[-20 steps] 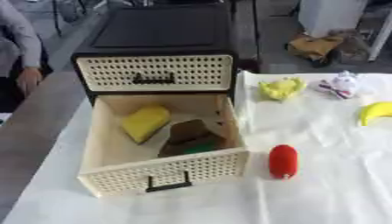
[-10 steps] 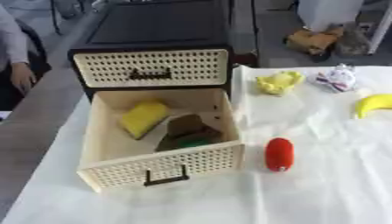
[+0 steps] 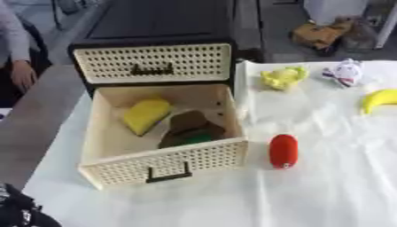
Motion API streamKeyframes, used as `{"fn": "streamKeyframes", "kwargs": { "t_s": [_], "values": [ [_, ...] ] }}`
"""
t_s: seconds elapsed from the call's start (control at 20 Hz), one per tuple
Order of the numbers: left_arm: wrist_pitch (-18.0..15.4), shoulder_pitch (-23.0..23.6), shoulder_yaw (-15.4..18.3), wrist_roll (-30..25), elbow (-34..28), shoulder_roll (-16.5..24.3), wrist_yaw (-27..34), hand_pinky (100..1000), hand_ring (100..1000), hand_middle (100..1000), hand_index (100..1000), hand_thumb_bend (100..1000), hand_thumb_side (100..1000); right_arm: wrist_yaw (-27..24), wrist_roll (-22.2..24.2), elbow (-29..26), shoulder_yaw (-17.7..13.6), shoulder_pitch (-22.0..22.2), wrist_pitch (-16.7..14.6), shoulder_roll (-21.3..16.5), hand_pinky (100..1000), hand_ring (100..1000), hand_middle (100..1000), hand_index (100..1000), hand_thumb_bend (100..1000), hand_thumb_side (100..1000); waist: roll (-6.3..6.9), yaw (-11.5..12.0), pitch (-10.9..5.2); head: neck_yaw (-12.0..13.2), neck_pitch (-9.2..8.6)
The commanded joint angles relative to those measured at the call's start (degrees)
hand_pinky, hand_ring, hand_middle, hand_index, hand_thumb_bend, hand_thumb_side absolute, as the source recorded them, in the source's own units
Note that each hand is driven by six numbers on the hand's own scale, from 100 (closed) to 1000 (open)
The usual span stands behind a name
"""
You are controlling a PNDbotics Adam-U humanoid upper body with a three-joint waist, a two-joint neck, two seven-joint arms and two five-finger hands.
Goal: Pick up objects from table and place into drawer.
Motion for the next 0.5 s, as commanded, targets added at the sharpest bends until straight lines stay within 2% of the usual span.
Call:
{"fn": "streamKeyframes", "kwargs": {
  "t_s": [0.05, 0.25, 0.5],
  "values": [
    [1.0, -0.16, -1.66, -3.31, -0.95, 4.65, 2.15, 100, 100, 484, 823, 100, 960, 0.65, -0.12, -0.9, -0.52, -0.1, -0.21, -1.75, 524, 748, 576, 736, 301, 1000, 0.11, -0.11, -1.01, 0.49, 0.0],
    [4.25, -1.85, -3.63, -5.6, -0.95, 6.91, 5.1, 100, 100, 573, 900, 100, 968, 0.52, -0.06, -0.9, -0.54, 0.3, 0.2, -1.65, 523, 747, 576, 737, 303, 1000, 0.47, -0.12, -1.5, 1.05, 0.17],
    [10.08, -3.46, -5.64, -5.56, -0.95, 6.65, 5.32, 100, 100, 596, 915, 100, 963, 0.32, 0.09, -0.9, -0.53, 0.57, 0.72, -1.43, 521, 745, 575, 737, 310, 1000, 0.81, -0.42, -1.93, 1.51, -0.09]
  ]
}}
